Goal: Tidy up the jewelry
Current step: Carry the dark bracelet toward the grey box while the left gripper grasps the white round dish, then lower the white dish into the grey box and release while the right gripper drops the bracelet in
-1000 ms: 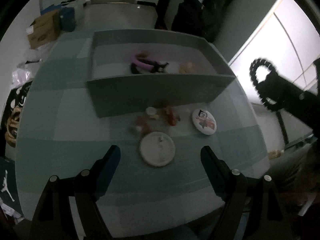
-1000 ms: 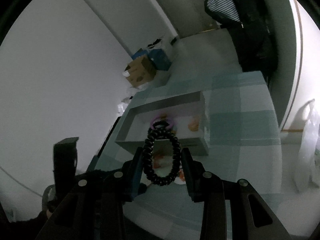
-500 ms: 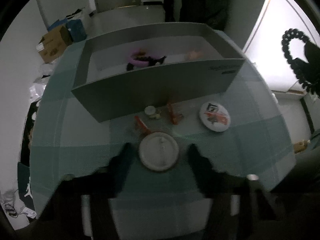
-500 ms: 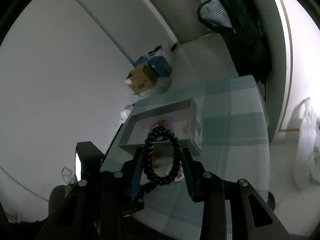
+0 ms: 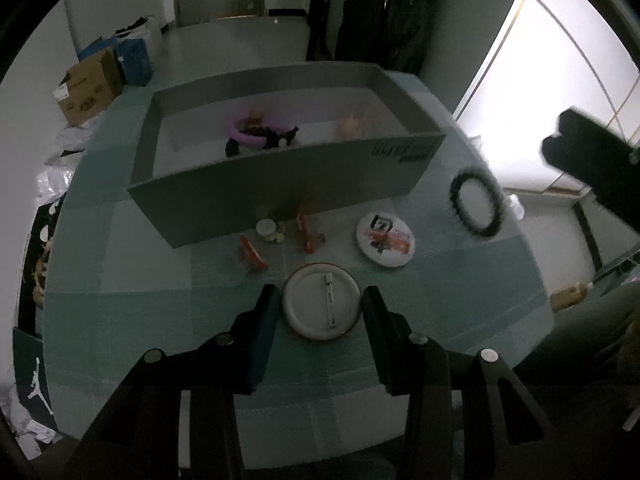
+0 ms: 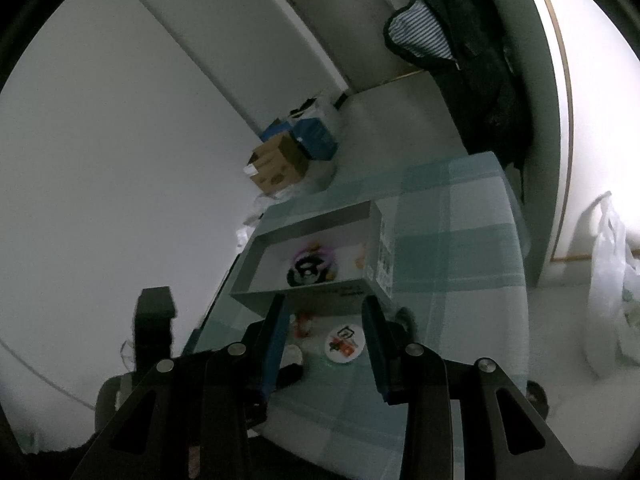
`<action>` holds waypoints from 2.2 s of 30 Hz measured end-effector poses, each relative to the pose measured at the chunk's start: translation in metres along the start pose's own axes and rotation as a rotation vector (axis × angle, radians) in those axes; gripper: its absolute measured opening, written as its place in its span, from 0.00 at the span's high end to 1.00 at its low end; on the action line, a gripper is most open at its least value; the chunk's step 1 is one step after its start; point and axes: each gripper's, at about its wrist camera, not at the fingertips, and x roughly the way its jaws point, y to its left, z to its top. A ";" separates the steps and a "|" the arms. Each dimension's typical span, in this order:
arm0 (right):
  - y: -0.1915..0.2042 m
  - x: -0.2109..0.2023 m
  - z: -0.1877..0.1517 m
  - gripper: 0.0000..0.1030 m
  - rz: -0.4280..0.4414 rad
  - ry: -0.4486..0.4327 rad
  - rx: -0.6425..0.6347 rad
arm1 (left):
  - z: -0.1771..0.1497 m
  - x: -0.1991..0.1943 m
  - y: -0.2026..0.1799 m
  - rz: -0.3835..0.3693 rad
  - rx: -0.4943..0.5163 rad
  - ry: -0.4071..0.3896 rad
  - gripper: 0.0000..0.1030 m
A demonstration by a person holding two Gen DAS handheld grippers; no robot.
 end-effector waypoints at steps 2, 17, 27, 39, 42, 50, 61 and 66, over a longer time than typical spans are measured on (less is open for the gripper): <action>0.000 0.003 0.001 0.65 -0.003 0.005 0.000 | 0.002 -0.005 0.001 -0.011 -0.005 -0.018 0.64; -0.019 0.024 -0.004 0.56 -0.123 0.052 0.025 | 0.019 -0.033 0.019 -0.114 -0.095 -0.142 0.64; 0.011 0.087 -0.039 0.48 -0.275 0.250 -0.239 | 0.022 -0.040 0.034 -0.146 -0.121 -0.157 0.64; 0.024 0.096 -0.052 0.60 -0.378 0.275 -0.400 | 0.029 -0.044 0.045 -0.172 -0.168 -0.181 0.64; 0.020 0.090 -0.047 0.60 -0.338 0.263 -0.341 | 0.030 -0.047 0.045 -0.174 -0.164 -0.199 0.64; 0.022 0.051 -0.022 0.60 -0.203 0.115 -0.220 | 0.041 -0.048 0.053 -0.171 -0.178 -0.236 0.64; 0.040 0.044 0.024 0.60 -0.024 -0.067 -0.168 | 0.063 -0.039 0.054 -0.163 -0.153 -0.267 0.64; 0.048 0.064 0.038 0.60 0.009 -0.053 -0.164 | 0.071 -0.024 0.058 -0.157 -0.157 -0.246 0.64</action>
